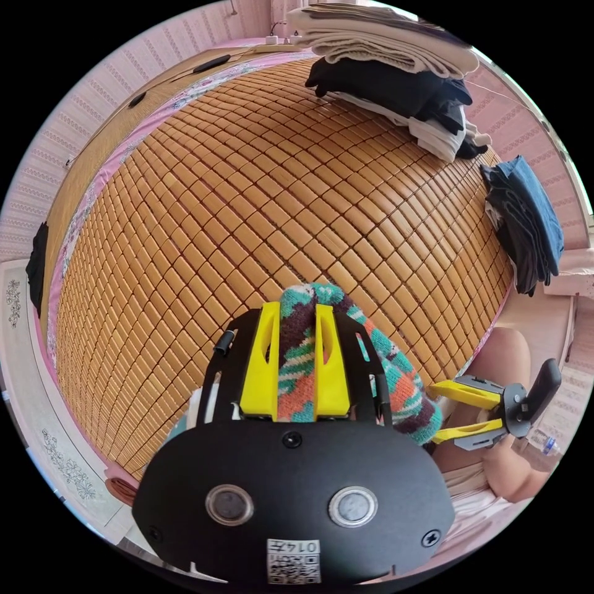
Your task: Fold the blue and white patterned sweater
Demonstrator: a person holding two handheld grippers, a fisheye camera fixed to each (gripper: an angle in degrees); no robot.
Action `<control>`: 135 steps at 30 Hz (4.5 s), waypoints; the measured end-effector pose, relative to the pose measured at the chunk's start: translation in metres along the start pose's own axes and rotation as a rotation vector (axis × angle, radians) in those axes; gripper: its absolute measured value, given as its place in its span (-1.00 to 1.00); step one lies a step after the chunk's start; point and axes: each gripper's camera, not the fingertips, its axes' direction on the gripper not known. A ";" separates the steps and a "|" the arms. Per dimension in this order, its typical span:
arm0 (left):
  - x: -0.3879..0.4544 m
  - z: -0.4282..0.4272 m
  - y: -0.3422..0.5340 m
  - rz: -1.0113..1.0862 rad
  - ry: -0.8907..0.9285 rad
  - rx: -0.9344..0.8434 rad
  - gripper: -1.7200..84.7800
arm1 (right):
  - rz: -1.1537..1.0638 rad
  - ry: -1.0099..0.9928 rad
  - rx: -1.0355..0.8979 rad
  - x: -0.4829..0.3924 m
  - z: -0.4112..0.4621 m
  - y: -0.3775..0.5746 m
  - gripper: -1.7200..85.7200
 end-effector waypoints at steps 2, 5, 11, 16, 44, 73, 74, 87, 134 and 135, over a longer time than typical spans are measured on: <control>-0.001 0.001 -0.001 0.009 0.001 0.001 -0.76 | 0.006 -0.045 0.026 0.008 -0.008 0.004 -0.54; -0.005 0.003 0.001 -0.002 0.008 0.013 -0.76 | 0.021 -0.196 -0.006 0.019 0.001 0.005 -0.52; -0.011 0.010 0.011 -0.010 -0.007 0.021 -0.76 | 0.078 -0.227 0.005 0.033 0.007 0.009 -0.70; -0.016 0.005 0.025 -0.009 -0.048 0.012 -0.80 | 0.094 -0.240 -0.001 0.030 0.010 0.013 -0.82; -0.214 0.095 0.531 -0.805 0.369 0.537 -0.97 | -0.763 -0.004 -0.530 -0.305 0.132 0.049 -0.86; -0.184 0.295 0.558 -0.472 0.555 0.345 -0.88 | -0.917 0.533 -0.727 -0.474 0.330 -0.133 -0.95; -0.188 0.294 0.564 -0.481 0.574 0.361 -0.86 | -0.916 0.491 -0.705 -0.474 0.320 -0.139 -0.95; -0.230 0.347 0.586 -0.657 0.629 0.467 -0.46 | -0.429 0.171 -0.218 -0.319 0.115 -0.193 -0.49; -0.223 0.380 0.887 -0.935 0.592 0.860 -0.74 | -0.939 -0.148 -0.584 -0.451 0.172 -0.180 -0.67; -0.224 0.371 0.904 -0.954 0.560 0.891 -0.74 | -0.980 -0.170 -0.595 -0.469 0.179 -0.179 -0.67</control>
